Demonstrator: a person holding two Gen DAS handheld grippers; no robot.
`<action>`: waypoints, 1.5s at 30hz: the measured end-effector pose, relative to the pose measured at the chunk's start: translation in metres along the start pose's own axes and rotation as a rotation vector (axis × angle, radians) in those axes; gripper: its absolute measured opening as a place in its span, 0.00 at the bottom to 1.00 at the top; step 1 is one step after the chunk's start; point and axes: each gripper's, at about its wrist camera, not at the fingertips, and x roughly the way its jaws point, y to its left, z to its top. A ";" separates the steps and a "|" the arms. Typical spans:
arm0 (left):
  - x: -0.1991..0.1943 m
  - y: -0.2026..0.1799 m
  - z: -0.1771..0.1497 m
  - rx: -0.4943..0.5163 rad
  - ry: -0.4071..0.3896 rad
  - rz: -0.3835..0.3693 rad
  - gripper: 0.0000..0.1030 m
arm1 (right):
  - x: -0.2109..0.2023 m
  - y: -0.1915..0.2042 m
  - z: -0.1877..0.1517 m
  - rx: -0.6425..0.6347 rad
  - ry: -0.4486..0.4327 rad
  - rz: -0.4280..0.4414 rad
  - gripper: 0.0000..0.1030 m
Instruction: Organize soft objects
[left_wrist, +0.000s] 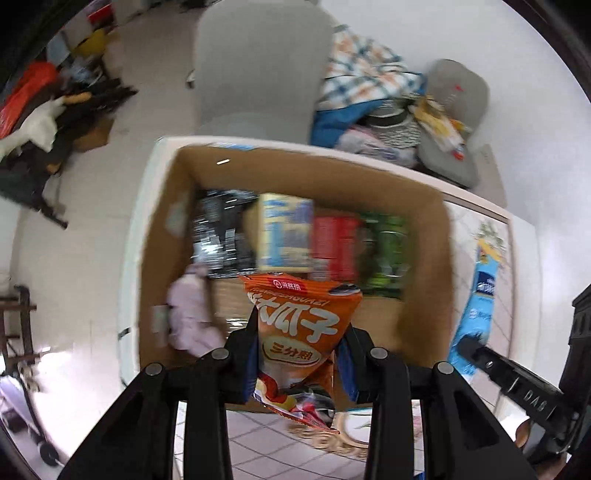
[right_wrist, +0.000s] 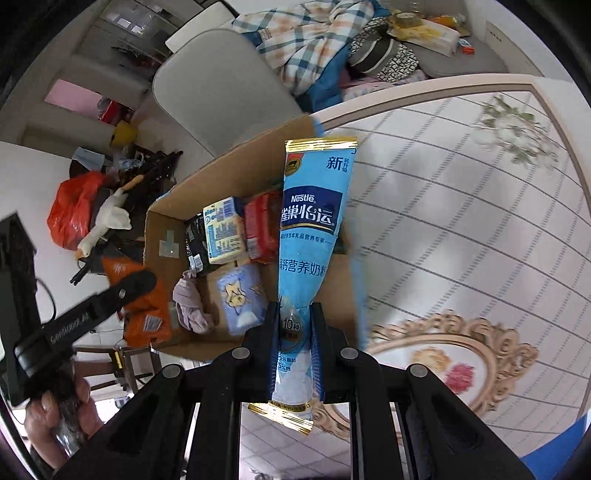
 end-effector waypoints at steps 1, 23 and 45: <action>0.004 0.009 -0.001 -0.009 0.006 0.006 0.31 | 0.009 0.006 0.000 0.016 0.001 -0.003 0.16; 0.082 0.052 -0.005 -0.053 0.206 -0.036 0.34 | 0.108 0.023 -0.006 0.190 0.008 -0.163 0.57; -0.026 0.021 -0.049 0.051 -0.092 0.089 0.94 | 0.043 0.044 -0.032 -0.195 0.009 -0.342 0.76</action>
